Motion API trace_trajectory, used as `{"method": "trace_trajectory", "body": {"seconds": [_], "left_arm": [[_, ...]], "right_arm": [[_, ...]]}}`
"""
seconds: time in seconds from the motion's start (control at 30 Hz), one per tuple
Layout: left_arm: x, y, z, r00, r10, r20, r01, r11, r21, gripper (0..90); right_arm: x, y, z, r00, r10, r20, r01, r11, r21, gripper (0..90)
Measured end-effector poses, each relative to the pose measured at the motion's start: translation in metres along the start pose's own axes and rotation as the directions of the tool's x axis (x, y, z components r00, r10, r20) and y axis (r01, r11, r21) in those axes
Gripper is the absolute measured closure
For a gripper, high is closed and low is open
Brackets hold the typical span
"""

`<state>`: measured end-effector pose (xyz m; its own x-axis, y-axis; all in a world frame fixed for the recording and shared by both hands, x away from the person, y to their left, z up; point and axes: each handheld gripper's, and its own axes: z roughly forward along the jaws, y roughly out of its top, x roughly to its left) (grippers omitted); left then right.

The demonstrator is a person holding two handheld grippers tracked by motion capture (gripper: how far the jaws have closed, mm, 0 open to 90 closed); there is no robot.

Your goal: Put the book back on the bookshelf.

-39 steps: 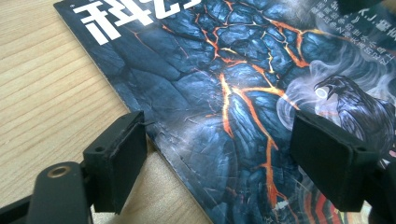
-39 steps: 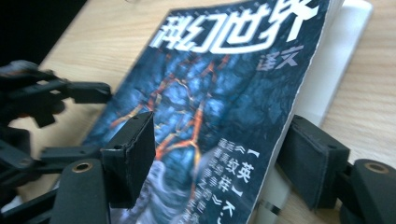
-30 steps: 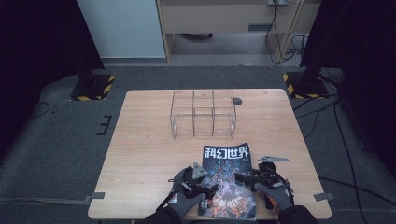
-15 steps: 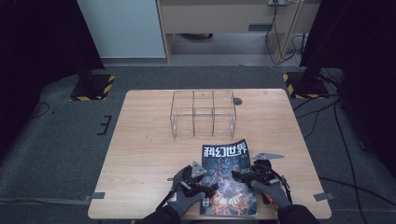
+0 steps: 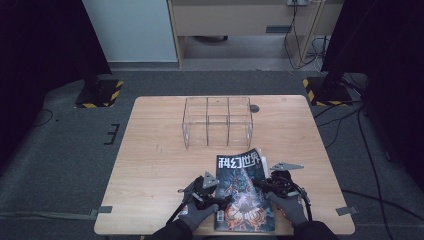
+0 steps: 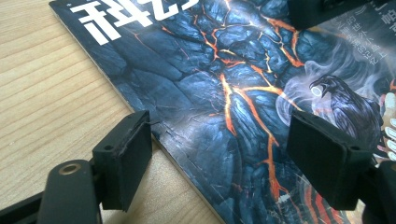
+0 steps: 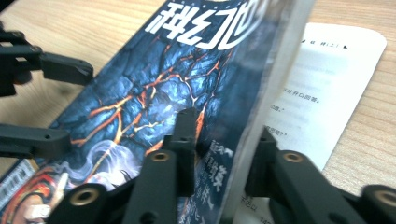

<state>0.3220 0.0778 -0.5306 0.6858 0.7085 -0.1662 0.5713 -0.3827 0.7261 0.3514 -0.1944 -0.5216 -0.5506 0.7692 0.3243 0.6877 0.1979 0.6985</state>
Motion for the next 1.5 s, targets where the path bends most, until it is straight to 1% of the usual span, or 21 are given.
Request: {"method": "trace_trajectory", "body": {"seconds": [0.07, 0.2, 0.23, 0.47, 0.5, 0.57, 0.67, 0.8, 0.87, 0.9, 0.93, 1.03, 1.07, 1.1, 1.13, 1.17, 1.3, 1.4, 1.43, 1.47, 1.5], "left_arm": [[0.001, 0.000, -0.001, 1.0000, -0.008, 0.004, 0.008, 1.0000, -0.002, 22.3], [0.004, 0.002, -0.003, 0.9998, -0.021, 0.001, 0.021, 0.9997, -0.014, 22.7], [0.005, 0.002, -0.004, 0.9997, -0.025, 0.001, 0.025, 0.9995, -0.021, 22.9], [0.010, 0.007, -0.013, 0.9982, -0.060, 0.008, 0.060, 0.9963, -0.061, 22.8], [0.011, 0.008, -0.016, 0.9975, -0.070, 0.010, 0.070, 0.9946, -0.077, 22.7], [0.012, 0.009, -0.018, 0.9969, -0.077, 0.014, 0.078, 0.9933, -0.085, 22.5], [0.013, 0.011, -0.022, 0.9959, -0.088, 0.020, 0.089, 0.9899, -0.110, 22.0], [0.014, 0.012, -0.025, 0.9955, -0.092, 0.025, 0.094, 0.9877, -0.125, 21.8], [0.016, 0.013, -0.027, 0.9943, -0.097, 0.043, 0.102, 0.9855, -0.135, 21.4], [0.016, 0.013, -0.027, 0.9943, -0.097, 0.043, 0.102, 0.9855, -0.135, 21.6], [0.016, 0.013, -0.027, 0.9931, -0.102, 0.057, 0.110, 0.9841, -0.140, 21.4], [0.015, 0.014, -0.026, 0.9934, -0.095, 0.064, 0.103, 0.9850, -0.138, 21.2], [0.015, 0.014, -0.026, 0.9937, -0.092, 0.063, 0.100, 0.9857, -0.136, 20.9], [0.014, 0.014, -0.025, 0.9933, -0.093, 0.069, 0.102, 0.9852, -0.138, 20.9], [0.014, 0.014, -0.025, 0.9923, -0.093, 0.081, 0.104, 0.9845, -0.141, 20.5], [0.013, 0.014, -0.024, 0.9911, -0.084, 0.104, 0.098, 0.9843, -0.147, 20.5], [0.014, 0.014, -0.022, 0.9899, -0.079, 0.118, 0.096, 0.9841, -0.149, 19.0], [0.015, 0.014, -0.024, 0.9861, -0.091, 0.139, 0.114, 0.9790, -0.169, 20.5], [0.014, 0.015, -0.027, 0.9845, -0.089, 0.151, 0.118, 0.9742, -0.192, 20.9], [0.014, 0.015, -0.027, 0.9845, -0.089, 0.151, 0.118, 0.9742, -0.192, 21.0], [0.012, 0.016, -0.029, 0.9845, -0.083, 0.154, 0.115, 0.9708, -0.210, 21.8]], "right_arm": [[0.001, 0.000, -0.001, 1.0000, 0.004, -0.007, -0.004, 1.000, -0.007, 78.6], [0.004, 0.003, -0.008, 0.9992, 0.013, -0.039, -0.014, 0.999, -0.045, 82.2], [0.007, 0.005, -0.012, 0.9985, 0.007, -0.055, -0.010, 0.998, -0.063, 83.3], [0.016, 0.006, -0.021, 0.9966, -0.017, -0.081, 0.008, 0.994, -0.106, 83.6], [0.019, 0.007, -0.025, 0.9949, -0.029, -0.097, 0.016, 0.991, -0.129, 83.7], [0.021, 0.008, -0.028, 0.9935, -0.033, -0.109, 0.018, 0.990, -0.140, 83.7], [0.028, 0.010, -0.036, 0.9885, -0.055, -0.141, 0.030, 0.984, -0.177, 83.7], [0.032, 0.010, -0.041, 0.9868, -0.080, -0.141, 0.052, 0.980, -0.193, 83.7], [0.035, 0.010, -0.047, 0.9833, -0.110, -0.144, 0.077, 0.973, -0.218, 83.7], [0.035, 0.011, -0.049, 0.9820, -0.118, -0.148, 0.083, 0.971, -0.226, 83.7], [0.036, 0.011, -0.050, 0.9808, -0.124, -0.150, 0.087, 0.968, -0.236, 83.7], [0.038, 0.012, -0.053, 0.9782, -0.135, -0.158, 0.093, 0.964, -0.247, 83.8], [0.040, 0.013, -0.055, 0.9745, -0.152, -0.165, 0.105, 0.959, -0.262, 83.8], [0.040, 0.013, -0.055, 0.9745, -0.152, -0.165, 0.105, 0.959, -0.262, 83.8], [0.042, 0.014, -0.056, 0.9720, -0.164, -0.168, 0.115, 0.956, -0.269, 83.8], [0.042, 0.014, -0.056, 0.9711, -0.168, -0.169, 0.118, 0.955, -0.272, 83.8], [0.043, 0.014, -0.055, 0.9690, -0.176, -0.173, 0.123, 0.953, -0.277, 83.8], [0.039, 0.014, -0.055, 0.9725, -0.159, -0.170, 0.109, 0.955, -0.275, 83.7], [0.038, 0.014, -0.054, 0.9738, -0.153, -0.168, 0.103, 0.956, -0.273, 83.7], [0.038, 0.014, -0.054, 0.9738, -0.153, -0.168, 0.103, 0.956, -0.273, 83.7], [0.035, 0.013, -0.053, 0.9776, -0.143, -0.154, 0.099, 0.959, -0.267, 83.6]]}}
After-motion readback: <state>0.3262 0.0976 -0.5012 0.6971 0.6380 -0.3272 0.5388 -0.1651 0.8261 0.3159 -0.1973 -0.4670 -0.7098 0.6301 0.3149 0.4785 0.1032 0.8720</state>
